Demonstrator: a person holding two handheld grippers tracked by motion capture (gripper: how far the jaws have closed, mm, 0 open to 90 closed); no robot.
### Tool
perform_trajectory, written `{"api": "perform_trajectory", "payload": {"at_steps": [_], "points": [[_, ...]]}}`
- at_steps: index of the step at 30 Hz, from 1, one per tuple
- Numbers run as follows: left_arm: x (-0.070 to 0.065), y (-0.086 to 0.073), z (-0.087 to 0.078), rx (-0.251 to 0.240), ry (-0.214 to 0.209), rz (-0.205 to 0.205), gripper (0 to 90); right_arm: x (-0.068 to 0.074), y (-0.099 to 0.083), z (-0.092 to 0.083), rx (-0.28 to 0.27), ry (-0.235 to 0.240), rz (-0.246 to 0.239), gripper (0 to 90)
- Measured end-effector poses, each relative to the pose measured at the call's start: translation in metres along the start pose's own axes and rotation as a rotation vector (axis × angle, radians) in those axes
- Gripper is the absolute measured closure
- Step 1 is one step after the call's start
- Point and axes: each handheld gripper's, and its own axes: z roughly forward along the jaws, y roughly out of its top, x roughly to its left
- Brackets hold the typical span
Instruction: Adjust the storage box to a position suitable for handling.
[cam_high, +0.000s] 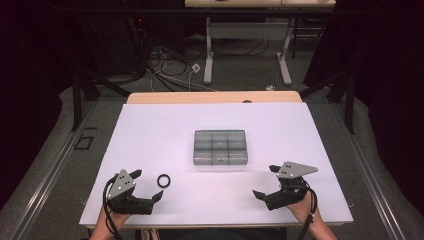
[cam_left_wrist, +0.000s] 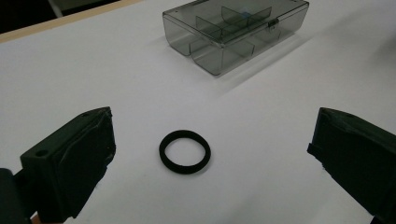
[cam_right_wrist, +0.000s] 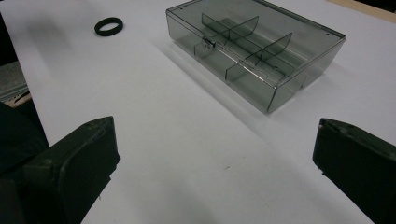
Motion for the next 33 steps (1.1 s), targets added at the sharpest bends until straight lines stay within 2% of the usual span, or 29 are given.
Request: {"api": "perform_trajectory", "payload": {"at_steps": [8, 15, 18, 20, 22, 33], "points": [[0.0, 0.0, 0.0, 0.0, -0.001, 0.006, 0.0, -0.003, 0.013, 0.008, -0.013, 0.003, -0.012, 0.0], [0.0, 0.0, 0.0, -0.002, -0.002, 0.008, 0.0, -0.006, 0.031, 0.024, -0.017, 0.019, -0.023, 0.0], [0.0, 0.0, 0.0, 0.0, -0.002, 0.007, 0.0, -0.008, 0.034, 0.028, -0.02, 0.022, -0.024, 0.0], [-0.001, 0.0, 0.0, -0.007, 0.003, 0.006, 0.0, -0.009, 0.036, 0.029, -0.003, 0.028, -0.028, 0.0], [0.0, 0.0, 0.0, -0.004, 0.004, 0.008, 0.0, -0.008, 0.037, 0.031, -0.017, 0.021, -0.024, 0.0], [0.0, 0.0, 0.0, -0.001, 0.001, 0.006, 0.0, -0.015, 0.049, 0.039, -0.006, 0.025, -0.034, 0.0]]}}
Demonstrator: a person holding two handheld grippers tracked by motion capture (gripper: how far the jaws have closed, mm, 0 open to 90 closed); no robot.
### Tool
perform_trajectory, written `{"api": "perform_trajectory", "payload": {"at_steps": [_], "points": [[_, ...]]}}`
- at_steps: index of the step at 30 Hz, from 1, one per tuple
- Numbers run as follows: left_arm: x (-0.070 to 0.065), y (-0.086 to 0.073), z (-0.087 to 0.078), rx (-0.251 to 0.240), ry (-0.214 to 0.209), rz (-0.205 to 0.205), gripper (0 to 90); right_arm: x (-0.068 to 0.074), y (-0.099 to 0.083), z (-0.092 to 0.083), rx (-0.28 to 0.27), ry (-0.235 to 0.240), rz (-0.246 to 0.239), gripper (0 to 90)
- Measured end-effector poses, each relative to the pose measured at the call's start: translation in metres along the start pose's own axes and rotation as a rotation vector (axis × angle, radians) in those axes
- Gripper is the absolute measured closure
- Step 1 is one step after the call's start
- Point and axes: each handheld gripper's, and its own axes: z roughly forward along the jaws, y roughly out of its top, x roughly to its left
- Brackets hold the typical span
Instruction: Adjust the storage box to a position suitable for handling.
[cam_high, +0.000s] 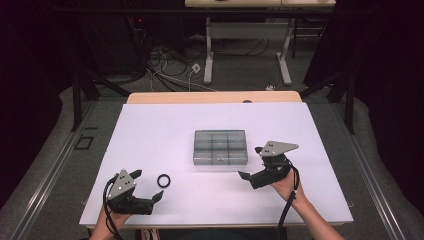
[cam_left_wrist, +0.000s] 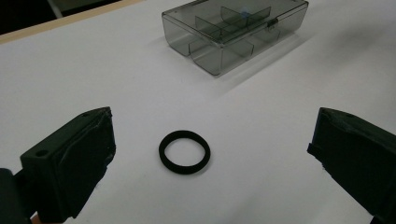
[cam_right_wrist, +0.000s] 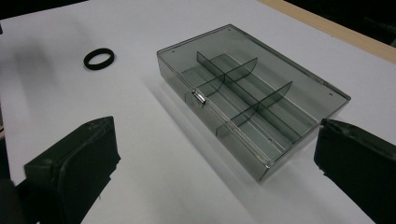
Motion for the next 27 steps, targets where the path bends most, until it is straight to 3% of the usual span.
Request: {"api": "perform_trajectory", "payload": {"at_steps": [27], "points": [[0.0, -0.001, 0.001, -0.001, 0.004, 0.0, 0.0, -0.019, 0.023, 0.029, -0.005, -0.002, 0.005, 0.0]]}}
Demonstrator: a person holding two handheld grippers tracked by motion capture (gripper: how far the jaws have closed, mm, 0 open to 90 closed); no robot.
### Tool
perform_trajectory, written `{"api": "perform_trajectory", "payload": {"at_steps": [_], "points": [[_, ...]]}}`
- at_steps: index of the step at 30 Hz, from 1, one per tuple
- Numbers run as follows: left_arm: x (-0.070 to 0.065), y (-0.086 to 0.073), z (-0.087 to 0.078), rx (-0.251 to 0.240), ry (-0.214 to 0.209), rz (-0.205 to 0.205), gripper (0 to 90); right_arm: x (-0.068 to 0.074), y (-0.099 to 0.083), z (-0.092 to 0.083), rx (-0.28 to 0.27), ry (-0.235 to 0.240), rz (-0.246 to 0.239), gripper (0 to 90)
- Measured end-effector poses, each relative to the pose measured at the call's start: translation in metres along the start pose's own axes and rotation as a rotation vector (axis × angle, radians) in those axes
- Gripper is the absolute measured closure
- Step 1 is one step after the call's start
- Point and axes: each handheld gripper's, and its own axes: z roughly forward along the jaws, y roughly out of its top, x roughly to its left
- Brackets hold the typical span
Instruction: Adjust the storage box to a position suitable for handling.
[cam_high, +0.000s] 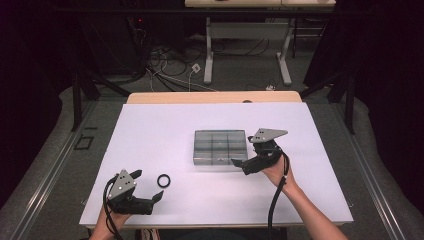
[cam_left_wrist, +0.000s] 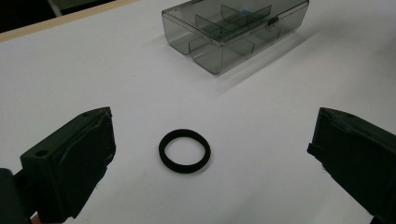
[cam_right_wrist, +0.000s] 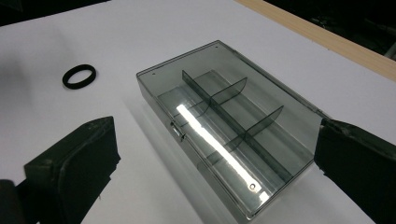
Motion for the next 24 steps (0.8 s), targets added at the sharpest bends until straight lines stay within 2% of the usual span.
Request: {"api": "perform_trajectory", "payload": {"at_steps": [8, 19, 24], "points": [[0.0, 0.0, 0.0, 0.001, 0.0, -0.001, 0.0, -0.006, 0.006, 0.009, -0.003, -0.001, -0.011, 0.0], [-0.001, 0.0, -0.001, 0.006, -0.008, -0.004, 0.0, -0.014, 0.016, 0.02, -0.006, -0.008, 0.009, 0.0], [0.0, 0.0, -0.001, 0.008, -0.008, -0.001, 0.0, -0.019, 0.022, 0.032, 0.001, -0.001, 0.025, 0.0]]}}
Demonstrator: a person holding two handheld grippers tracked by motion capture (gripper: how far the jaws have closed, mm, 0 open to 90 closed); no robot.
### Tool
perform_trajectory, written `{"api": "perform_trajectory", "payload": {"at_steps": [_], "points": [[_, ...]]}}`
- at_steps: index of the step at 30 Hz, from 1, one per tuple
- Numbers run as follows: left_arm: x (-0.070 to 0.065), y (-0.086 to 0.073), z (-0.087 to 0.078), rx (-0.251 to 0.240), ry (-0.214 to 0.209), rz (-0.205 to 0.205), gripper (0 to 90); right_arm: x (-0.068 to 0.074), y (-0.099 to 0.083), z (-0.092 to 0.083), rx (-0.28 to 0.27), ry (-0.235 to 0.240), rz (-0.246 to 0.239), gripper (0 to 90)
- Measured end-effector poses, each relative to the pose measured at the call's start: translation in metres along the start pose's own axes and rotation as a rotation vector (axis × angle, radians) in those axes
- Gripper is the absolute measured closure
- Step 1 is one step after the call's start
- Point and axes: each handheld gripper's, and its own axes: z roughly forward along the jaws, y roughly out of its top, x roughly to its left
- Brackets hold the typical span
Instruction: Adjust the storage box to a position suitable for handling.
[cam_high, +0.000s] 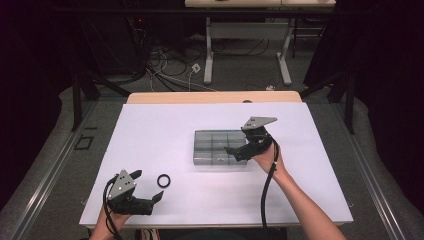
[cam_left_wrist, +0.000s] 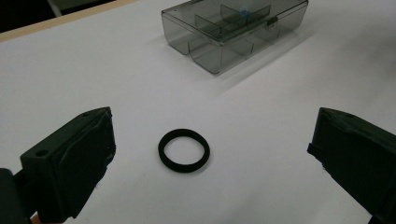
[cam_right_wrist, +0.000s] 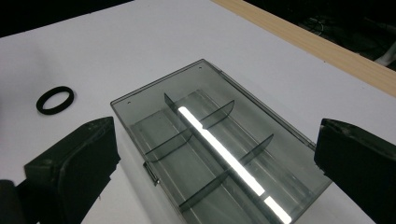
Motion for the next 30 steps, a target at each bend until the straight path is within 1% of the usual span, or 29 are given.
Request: {"api": "perform_trajectory", "payload": {"at_steps": [1, 2, 3, 4, 7, 9, 11, 12, 13, 14, 15, 16, 17, 19, 22, 24, 25, 26, 27, 28, 30], "points": [[0.0, 0.0, 0.0, -0.001, 0.0, -0.002, 0.0, -0.001, 0.001, 0.002, 0.003, -0.001, 0.0, 0.0], [0.0, 0.0, 0.001, -0.011, 0.005, -0.004, 0.0, -0.002, 0.002, 0.004, 0.001, 0.002, 0.001, 0.0], [0.0, 0.0, 0.001, -0.011, 0.005, -0.004, 0.0, -0.002, 0.002, 0.004, 0.001, 0.002, 0.001, 0.0], [0.0, 0.0, 0.001, -0.01, 0.005, -0.003, 0.0, -0.004, 0.004, 0.009, 0.005, 0.003, 0.01, 0.0], [0.0, -0.001, 0.001, -0.01, 0.005, -0.006, 0.0, -0.007, 0.007, 0.016, 0.009, 0.004, 0.015, 0.0], [0.0, 0.0, 0.001, -0.009, 0.004, -0.004, 0.0, -0.009, 0.009, 0.02, 0.015, 0.002, 0.027, 0.0], [0.0, 0.0, 0.001, -0.003, 0.002, 0.0, 0.0, -0.011, 0.01, 0.025, 0.005, -0.002, 0.04, 0.0], [0.0, 0.0, 0.001, -0.003, 0.002, 0.0, 0.0, -0.012, 0.011, 0.027, 0.018, 0.002, 0.042, 0.0], [-0.001, 0.0, 0.001, -0.004, 0.001, 0.0, 0.0, -0.012, 0.011, 0.027, 0.018, 0.002, 0.042, 0.0], [-0.001, 0.0, 0.001, -0.003, 0.001, 0.002, 0.0, -0.014, 0.011, 0.034, 0.02, 0.01, 0.046, 0.0], [-0.001, 0.0, 0.001, -0.002, 0.001, 0.002, 0.0, -0.014, 0.011, 0.034, 0.02, 0.01, 0.046, 0.0], [0.0, 0.0, 0.001, -0.009, 0.003, -0.005, 0.0, -0.016, 0.012, 0.039, 0.033, 0.002, 0.048, 0.0], [0.0, 0.0, 0.001, -0.009, 0.003, -0.005, 0.0, -0.017, 0.012, 0.041, 0.04, 0.004, 0.051, 0.0], [0.0, -0.001, 0.001, -0.007, 0.004, -0.006, 0.0, -0.018, 0.012, 0.043, 0.042, 0.002, 0.057, 0.0], [0.0, 0.0, 0.001, -0.004, 0.002, -0.002, 0.0, -0.024, 0.013, 0.047, 0.04, -0.012, 0.073, 0.0], [0.0, 0.0, 0.001, -0.006, 0.002, -0.003, 0.0, -0.026, 0.013, 0.048, 0.039, -0.012, 0.079, 0.4], [0.0, 0.0, 0.002, -0.005, 0.001, -0.002, 0.0, -0.029, 0.013, 0.05, 0.04, -0.022, 0.084, 4.5], [0.0, 0.0, 0.002, -0.005, 0.001, -0.002, 0.0, -0.029, 0.013, 0.05, 0.04, -0.022, 0.084, 4.5], [0.0, 0.0, 0.002, -0.006, 0.001, -0.003, 0.0, -0.032, 0.014, 0.051, 0.046, -0.029, 0.102, 12.4], [0.0, 0.0, 0.001, -0.006, 0.002, -0.003, 0.0, -0.032, 0.014, 0.051, 0.046, -0.029, 0.102, 12.4], [0.0, 0.0, 0.001, -0.006, 0.004, -0.004, 0.0, -0.036, 0.016, 0.054, 0.05, -0.045, 0.118, 24.1]]}}
